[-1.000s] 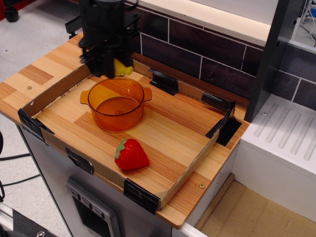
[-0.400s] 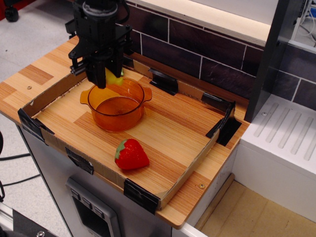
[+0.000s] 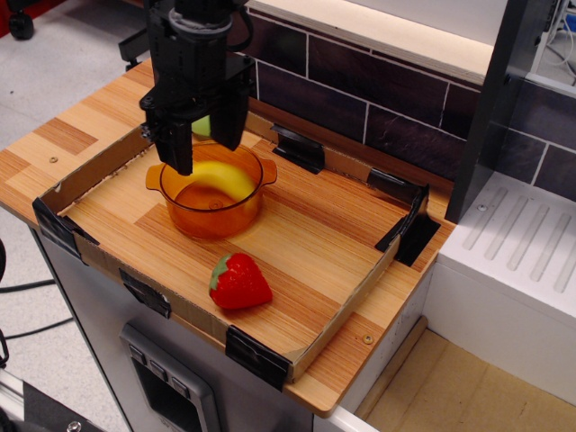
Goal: Put banana in pot
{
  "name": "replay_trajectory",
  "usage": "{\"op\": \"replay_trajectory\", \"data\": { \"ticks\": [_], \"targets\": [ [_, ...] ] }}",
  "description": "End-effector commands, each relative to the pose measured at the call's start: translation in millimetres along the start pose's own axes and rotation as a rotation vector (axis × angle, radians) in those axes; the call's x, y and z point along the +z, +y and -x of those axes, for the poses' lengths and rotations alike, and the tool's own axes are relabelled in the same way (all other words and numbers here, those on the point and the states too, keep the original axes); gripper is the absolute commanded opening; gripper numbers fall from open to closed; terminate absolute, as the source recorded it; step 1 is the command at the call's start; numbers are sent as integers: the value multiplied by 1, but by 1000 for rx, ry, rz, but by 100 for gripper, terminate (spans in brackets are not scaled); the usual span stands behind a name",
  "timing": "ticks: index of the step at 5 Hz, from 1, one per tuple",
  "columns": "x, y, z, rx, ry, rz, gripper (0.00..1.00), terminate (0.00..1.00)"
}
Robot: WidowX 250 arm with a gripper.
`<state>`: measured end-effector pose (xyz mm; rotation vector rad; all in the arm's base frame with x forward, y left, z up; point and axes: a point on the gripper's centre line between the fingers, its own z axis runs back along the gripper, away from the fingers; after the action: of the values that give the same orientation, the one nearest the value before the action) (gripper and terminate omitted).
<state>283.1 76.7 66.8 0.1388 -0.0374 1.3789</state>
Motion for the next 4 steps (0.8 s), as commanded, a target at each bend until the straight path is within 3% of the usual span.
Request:
{"op": "replay_trajectory", "data": {
  "ticks": [1,2,4],
  "targets": [
    [45,-11,-15,12,28,94,100,0],
    [72,-14,-13,-15,56,132,100,0],
    [72,-14,-13,-15,56,132,100,0]
  ]
}}
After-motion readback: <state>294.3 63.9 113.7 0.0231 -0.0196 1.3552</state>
